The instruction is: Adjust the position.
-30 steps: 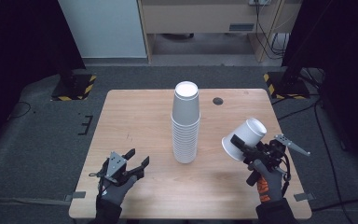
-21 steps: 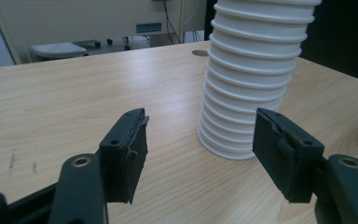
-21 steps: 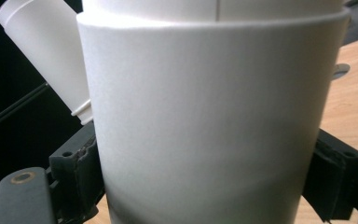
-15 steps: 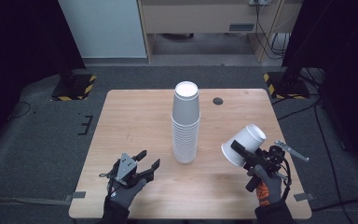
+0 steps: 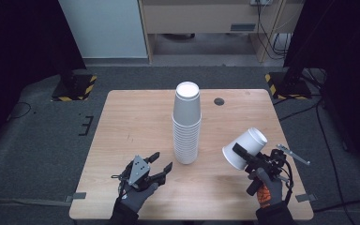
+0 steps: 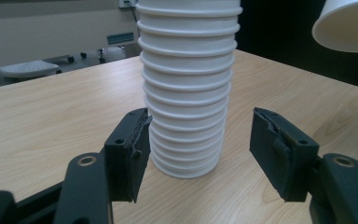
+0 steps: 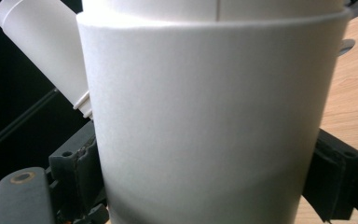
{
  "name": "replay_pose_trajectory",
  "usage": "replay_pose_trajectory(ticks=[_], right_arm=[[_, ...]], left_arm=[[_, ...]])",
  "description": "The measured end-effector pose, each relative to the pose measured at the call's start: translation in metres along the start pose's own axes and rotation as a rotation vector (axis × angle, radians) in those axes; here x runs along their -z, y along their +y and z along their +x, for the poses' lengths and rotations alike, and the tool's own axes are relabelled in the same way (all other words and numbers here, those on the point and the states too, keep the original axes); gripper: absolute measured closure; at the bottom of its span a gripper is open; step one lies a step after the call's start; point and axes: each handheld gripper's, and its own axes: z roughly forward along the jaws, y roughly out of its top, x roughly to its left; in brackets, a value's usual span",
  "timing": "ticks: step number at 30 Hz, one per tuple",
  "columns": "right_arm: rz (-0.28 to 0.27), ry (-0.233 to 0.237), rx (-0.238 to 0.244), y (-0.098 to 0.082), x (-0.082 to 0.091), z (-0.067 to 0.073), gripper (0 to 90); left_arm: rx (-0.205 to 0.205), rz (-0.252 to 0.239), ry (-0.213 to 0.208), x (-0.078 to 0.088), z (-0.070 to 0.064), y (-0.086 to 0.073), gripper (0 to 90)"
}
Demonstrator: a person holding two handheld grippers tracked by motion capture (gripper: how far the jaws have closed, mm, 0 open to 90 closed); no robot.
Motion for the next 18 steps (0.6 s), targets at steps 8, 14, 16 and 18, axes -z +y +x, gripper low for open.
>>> replay_pose_trajectory(ticks=[8,14,16,18], right_arm=[[0.003,0.007,-0.019,-0.001,-0.001,-0.002,14.7],[-0.001,0.016,-0.028,-0.001,-0.001,-0.001,14.7],[-0.001,0.015,-0.027,-0.001,-0.001,-0.001,14.7],[0.000,0.019,-0.033,-0.001,-0.001,0.000,14.8]], left_arm=[[-0.020,0.005,-0.038,-0.007,-0.012,0.002,39.0],[-0.030,-0.004,-0.056,-0.012,-0.019,0.006,40.9],[-0.032,-0.010,-0.064,-0.015,-0.023,0.007,41.1],[-0.027,-0.012,-0.076,-0.019,-0.027,0.007,41.6]])
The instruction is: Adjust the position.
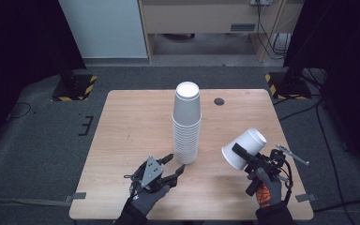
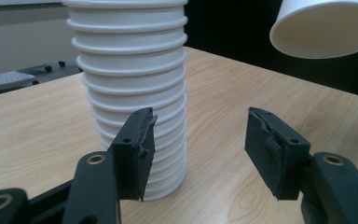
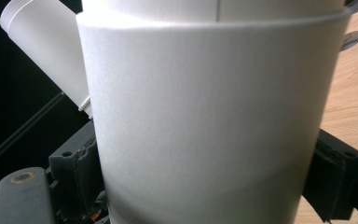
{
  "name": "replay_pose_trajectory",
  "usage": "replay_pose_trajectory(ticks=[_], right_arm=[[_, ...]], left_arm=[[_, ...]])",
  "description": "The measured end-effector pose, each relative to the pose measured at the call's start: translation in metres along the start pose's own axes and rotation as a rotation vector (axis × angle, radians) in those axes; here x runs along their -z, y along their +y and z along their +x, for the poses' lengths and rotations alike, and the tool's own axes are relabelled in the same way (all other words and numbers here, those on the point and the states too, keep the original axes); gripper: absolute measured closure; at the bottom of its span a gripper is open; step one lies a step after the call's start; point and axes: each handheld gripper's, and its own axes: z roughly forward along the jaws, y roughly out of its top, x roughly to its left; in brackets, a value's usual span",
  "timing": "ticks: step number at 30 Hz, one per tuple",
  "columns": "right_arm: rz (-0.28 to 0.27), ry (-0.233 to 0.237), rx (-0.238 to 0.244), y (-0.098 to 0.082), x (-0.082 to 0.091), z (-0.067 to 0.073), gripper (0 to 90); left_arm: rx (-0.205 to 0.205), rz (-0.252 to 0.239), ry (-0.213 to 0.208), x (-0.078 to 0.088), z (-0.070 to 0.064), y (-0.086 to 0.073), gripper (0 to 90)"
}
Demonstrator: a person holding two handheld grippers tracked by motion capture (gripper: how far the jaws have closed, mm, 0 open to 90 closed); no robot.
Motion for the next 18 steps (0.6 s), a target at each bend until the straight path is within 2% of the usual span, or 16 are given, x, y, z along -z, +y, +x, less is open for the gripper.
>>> replay_pose_trajectory(ticks=[8,18], right_arm=[[0.002,0.009,-0.015,-0.002,-0.001,0.001,14.7],[-0.001,0.010,-0.034,-0.002,0.000,0.001,14.7]], left_arm=[[-0.022,-0.003,-0.042,-0.019,-0.016,0.005,43.0],[-0.035,-0.014,-0.061,-0.033,-0.024,0.009,43.8]])
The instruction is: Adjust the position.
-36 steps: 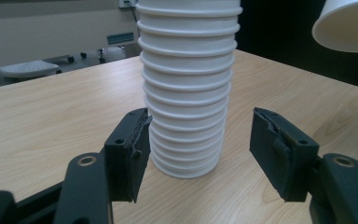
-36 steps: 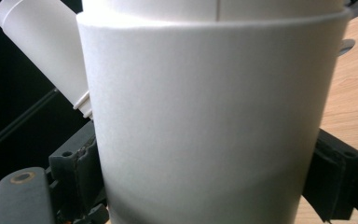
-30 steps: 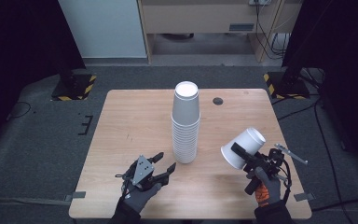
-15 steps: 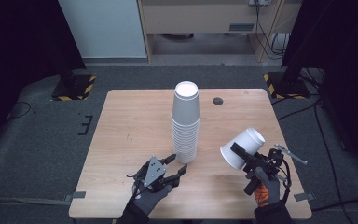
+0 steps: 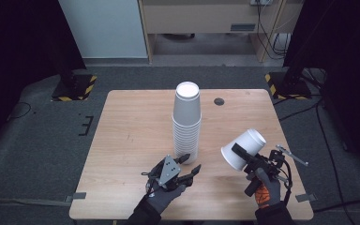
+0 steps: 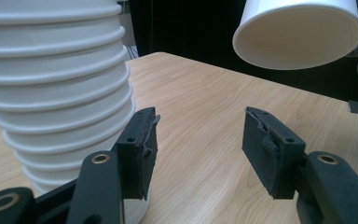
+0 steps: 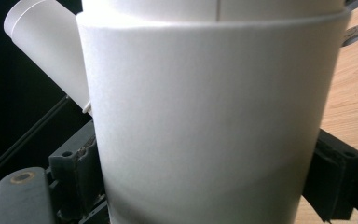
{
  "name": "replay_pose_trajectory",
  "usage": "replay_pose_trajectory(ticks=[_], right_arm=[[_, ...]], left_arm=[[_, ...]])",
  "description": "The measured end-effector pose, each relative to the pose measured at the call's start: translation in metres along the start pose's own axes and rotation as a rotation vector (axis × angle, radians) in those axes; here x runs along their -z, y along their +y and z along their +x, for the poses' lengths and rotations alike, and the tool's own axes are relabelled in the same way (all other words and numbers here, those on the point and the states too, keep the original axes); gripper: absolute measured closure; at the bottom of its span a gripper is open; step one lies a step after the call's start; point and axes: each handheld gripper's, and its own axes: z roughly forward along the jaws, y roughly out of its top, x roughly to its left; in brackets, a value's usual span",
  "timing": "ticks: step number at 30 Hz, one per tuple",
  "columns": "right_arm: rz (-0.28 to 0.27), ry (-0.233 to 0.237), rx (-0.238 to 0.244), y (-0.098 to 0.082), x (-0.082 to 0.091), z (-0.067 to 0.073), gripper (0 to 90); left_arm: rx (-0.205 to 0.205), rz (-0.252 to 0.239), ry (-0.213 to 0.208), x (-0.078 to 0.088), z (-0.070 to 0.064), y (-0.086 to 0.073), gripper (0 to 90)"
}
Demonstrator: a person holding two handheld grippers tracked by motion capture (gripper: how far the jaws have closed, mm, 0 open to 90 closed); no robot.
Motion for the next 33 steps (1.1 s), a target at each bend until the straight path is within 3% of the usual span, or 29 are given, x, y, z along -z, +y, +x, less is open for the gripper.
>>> replay_pose_trajectory(ticks=[18,33], right_arm=[[0.014,0.006,-0.003,-0.002,-0.002,0.000,14.7],[0.028,0.012,-0.007,-0.005,-0.006,0.000,14.7]], left_arm=[[-0.021,-0.019,-0.038,-0.027,-0.009,0.011,46.5],[-0.010,-0.043,-0.048,-0.053,-0.011,0.015,49.6]])
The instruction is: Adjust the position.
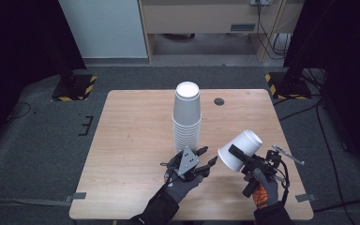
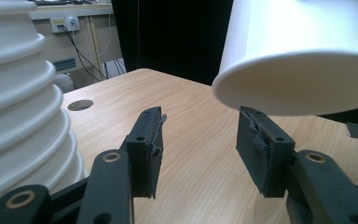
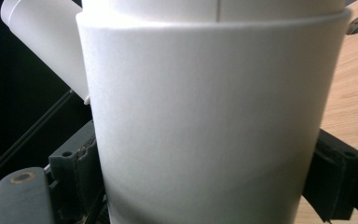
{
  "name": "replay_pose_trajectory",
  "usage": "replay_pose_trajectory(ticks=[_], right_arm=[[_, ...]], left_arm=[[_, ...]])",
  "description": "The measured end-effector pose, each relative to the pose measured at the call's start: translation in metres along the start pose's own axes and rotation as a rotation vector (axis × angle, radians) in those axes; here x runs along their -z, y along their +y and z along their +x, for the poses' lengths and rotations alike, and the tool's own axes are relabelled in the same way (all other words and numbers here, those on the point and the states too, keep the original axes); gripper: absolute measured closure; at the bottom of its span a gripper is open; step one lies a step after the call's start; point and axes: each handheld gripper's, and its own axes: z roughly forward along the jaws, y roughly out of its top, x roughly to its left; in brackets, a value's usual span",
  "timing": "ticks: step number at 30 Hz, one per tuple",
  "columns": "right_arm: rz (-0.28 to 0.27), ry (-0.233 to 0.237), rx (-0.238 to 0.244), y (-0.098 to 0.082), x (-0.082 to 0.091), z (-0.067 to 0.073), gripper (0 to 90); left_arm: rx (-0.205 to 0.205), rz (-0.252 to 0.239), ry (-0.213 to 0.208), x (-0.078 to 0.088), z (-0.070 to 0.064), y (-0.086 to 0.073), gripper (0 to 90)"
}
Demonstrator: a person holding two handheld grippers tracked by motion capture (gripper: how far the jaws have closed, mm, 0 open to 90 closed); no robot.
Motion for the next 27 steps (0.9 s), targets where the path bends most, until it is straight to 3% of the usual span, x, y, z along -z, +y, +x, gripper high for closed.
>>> replay_pose_trajectory(ticks=[27], right_arm=[[0.033,0.006,0.001,-0.006,-0.006,0.001,14.7]], left_arm=[[-0.011,-0.057,-0.023,-0.025,-0.010,0.007,56.1]])
